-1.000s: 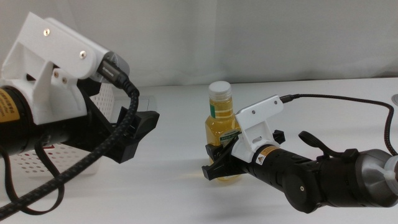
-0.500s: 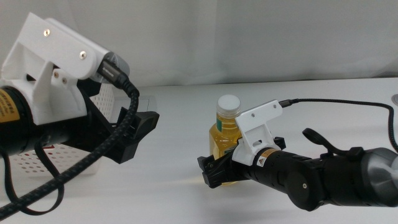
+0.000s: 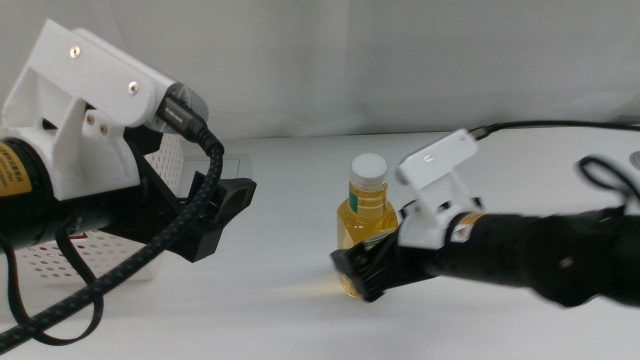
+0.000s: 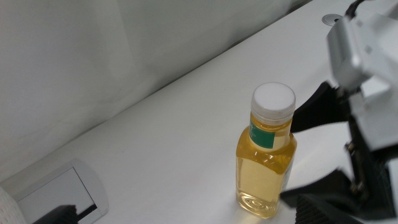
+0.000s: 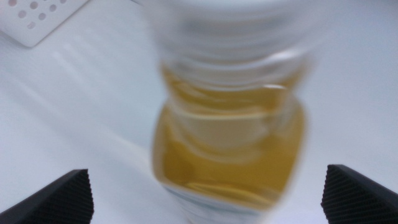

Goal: Use arms to grab the bottles and put them into the dustbin to the left of the table.

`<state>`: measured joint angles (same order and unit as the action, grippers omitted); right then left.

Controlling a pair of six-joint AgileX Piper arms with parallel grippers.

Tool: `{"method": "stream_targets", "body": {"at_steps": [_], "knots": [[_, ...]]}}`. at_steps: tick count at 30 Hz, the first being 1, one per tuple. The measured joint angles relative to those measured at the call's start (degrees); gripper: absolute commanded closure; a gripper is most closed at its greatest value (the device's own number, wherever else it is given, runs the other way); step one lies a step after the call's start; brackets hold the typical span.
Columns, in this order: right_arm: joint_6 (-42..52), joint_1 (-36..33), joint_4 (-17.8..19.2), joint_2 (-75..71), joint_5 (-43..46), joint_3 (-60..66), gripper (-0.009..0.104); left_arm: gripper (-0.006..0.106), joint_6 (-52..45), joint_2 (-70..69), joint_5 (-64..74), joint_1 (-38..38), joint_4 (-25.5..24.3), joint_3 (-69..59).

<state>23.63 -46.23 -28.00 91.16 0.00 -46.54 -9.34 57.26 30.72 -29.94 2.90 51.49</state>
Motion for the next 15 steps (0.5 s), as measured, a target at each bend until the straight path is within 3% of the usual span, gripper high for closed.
{"method": "stream_targets", "body": {"at_steps": [7,15], "knots": [[0.26,8.35,2.35,-7.65,-7.81,1.13,-0.008,0.009,0.0,0.0,0.0,0.0,0.0,0.0],[0.26,21.92,10.06,-18.85,-14.05,4.53,-0.008,0.009,-0.11,0.0,0.0,0.0,0.0,0.0]]}}
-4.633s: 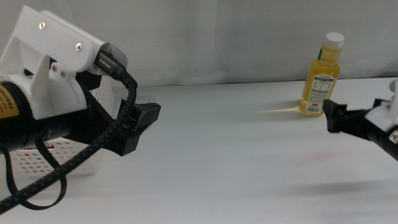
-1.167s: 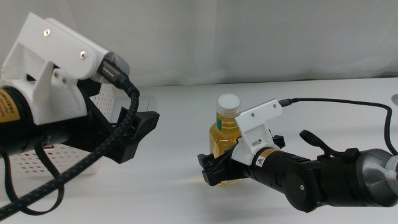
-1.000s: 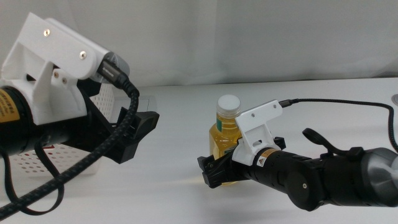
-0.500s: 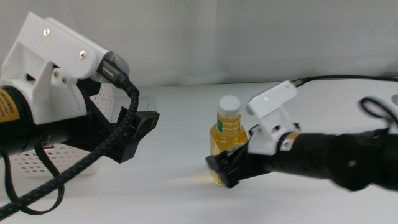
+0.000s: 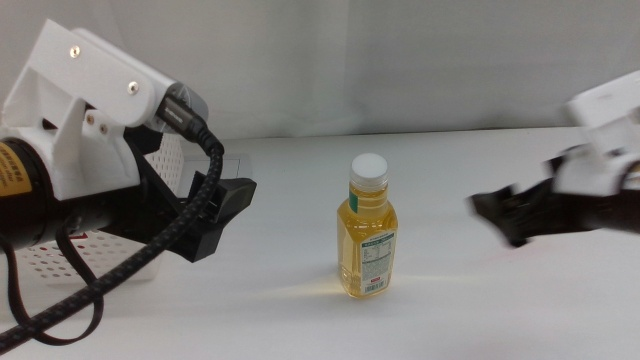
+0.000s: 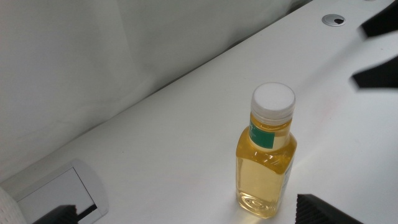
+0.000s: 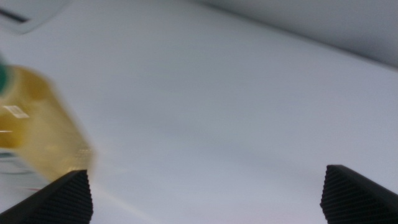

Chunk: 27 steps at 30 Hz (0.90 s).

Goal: Use arms to grab the bottles and put them into the dustbin to the left of the table.

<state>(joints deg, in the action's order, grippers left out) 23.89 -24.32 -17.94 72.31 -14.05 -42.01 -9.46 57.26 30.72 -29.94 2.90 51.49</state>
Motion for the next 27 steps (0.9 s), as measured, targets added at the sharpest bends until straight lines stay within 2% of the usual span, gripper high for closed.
{"method": "stream_targets", "body": {"at_steps": [6,10,12,19,27], "knots": [[-0.09,10.52,4.89,-10.53,-6.81,0.51,-0.008,0.009,0.0,0.0,0.0,0.0,0.0,0.0],[-0.09,17.86,5.99,-20.28,-11.77,0.51,-0.008,0.009,0.0,0.0,0.0,0.0,0.0,0.0],[-0.09,19.39,6.09,-24.14,-14.25,0.51,-0.008,0.009,0.0,0.0,0.0,0.0,0.11,0.0],[-3.71,20.43,6.42,-40.02,-19.81,1.17,-0.008,0.009,-2.86,0.0,-0.93,-0.76,1.49,-0.52],[-6.0,20.43,6.42,-47.6,-19.68,7.24,-0.008,0.009,-4.46,0.0,-17.29,-7.63,5.19,-12.43]]}}
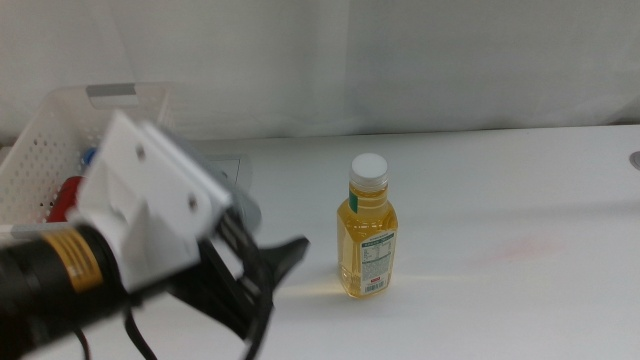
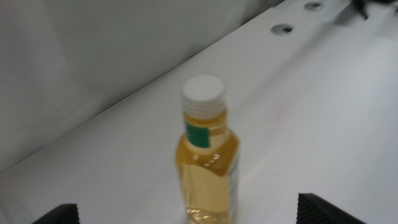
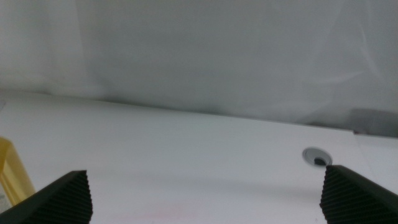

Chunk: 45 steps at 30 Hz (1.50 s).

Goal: Use arms to grab the bottles and put them into the dustbin to the left of the table.

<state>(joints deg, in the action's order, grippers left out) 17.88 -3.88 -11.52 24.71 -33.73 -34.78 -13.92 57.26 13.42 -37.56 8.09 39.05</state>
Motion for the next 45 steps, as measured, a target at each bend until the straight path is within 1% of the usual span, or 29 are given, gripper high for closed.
{"method": "stream_targets", "body": {"at_steps": [6,11,19,25,32,36,41,45], "knots": [[-1.36,0.0,0.0,-0.23,0.37,0.39,-0.008,0.009,1.55,0.54,-16.66,-3.89,0.99,-9.43],[-1.46,0.0,0.0,-0.22,1.92,0.39,-0.008,0.009,3.03,5.66,-27.39,-5.45,1.09,-12.78],[-1.46,0.0,0.0,-0.35,2.78,0.39,-0.008,0.01,4.04,23.27,-42.4,-5.55,1.2,-13.43],[-1.46,0.0,0.0,-0.35,3.14,0.39,-0.008,0.01,9.05,35.11,-54.27,-5.55,1.2,-13.43],[-1.46,0.0,0.0,-0.35,3.26,0.39,-0.008,0.01,12.18,45.76,-69.91,-5.55,-3.94,-13.21],[-1.46,0.0,0.0,-0.35,3.26,0.39,-0.008,0.01,13.47,52.48,-72.93,-5.55,-4.33,-10.47],[-1.46,0.0,0.0,-0.35,3.26,0.39,-0.008,0.011,17.03,55.57,-73.38,-5.55,-4.66,-5.31],[-1.46,0.0,0.0,-0.35,3.26,0.39,-0.008,0.015,18.19,56.49,-71.88,-5.55,-6.96,-1.29]]}}
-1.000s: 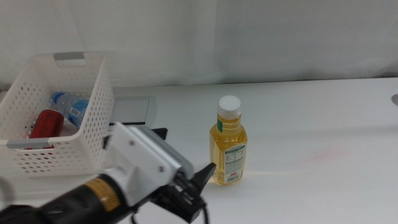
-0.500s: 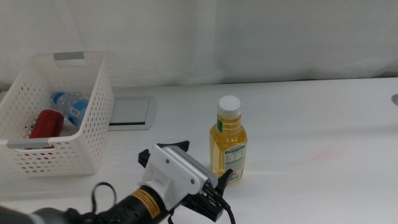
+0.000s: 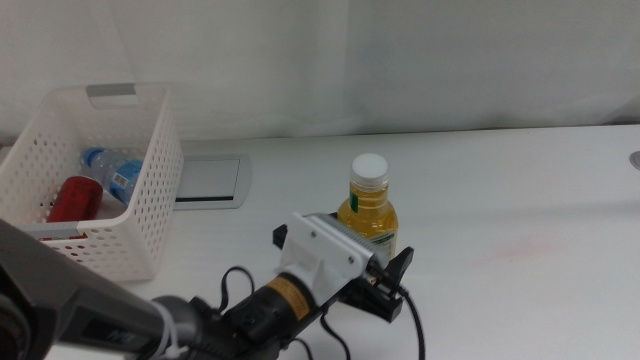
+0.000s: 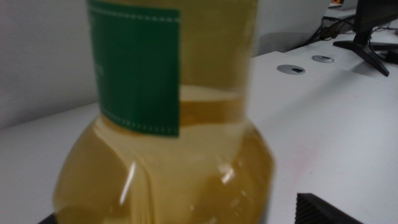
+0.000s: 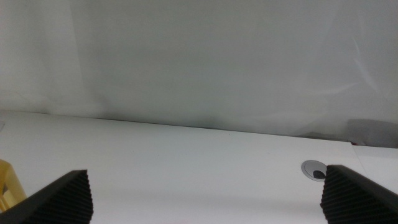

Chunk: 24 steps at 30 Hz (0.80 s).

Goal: Use arms to grab the bottles and put them into the dustbin to the left of the table.

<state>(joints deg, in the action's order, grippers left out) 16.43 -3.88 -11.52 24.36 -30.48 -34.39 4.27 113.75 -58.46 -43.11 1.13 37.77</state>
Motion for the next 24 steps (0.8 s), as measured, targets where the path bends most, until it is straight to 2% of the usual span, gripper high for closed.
{"method": "stream_targets", "body": {"at_steps": [9,14,16,18,20,21,24], "knots": [[0.0,0.0,0.0,0.0,0.11,0.0,-0.008,0.03,3.03,2.23,4.69,0.0,-7.15,4.96],[-0.13,0.0,-0.11,0.0,0.22,0.0,-0.008,0.033,3.19,2.27,5.03,0.0,-8.07,5.08],[-0.13,0.0,-0.55,0.0,0.22,0.0,-0.008,0.037,3.19,2.27,5.05,0.0,-8.07,5.08],[-0.13,0.0,-0.79,0.0,0.22,0.0,-0.008,0.055,3.19,2.27,5.05,0.0,-8.07,5.09],[-0.13,0.0,-1.04,0.0,0.33,0.0,-0.008,0.084,3.19,2.27,5.16,0.0,-8.07,5.18],[-0.13,0.0,-1.04,0.0,0.33,0.0,-0.008,0.103,3.19,2.27,5.27,0.0,-8.07,5.18],[-0.13,0.0,-1.04,0.0,0.33,0.0,-0.008,0.103,3.19,1.97,6.05,0.0,-8.07,5.3]]}}
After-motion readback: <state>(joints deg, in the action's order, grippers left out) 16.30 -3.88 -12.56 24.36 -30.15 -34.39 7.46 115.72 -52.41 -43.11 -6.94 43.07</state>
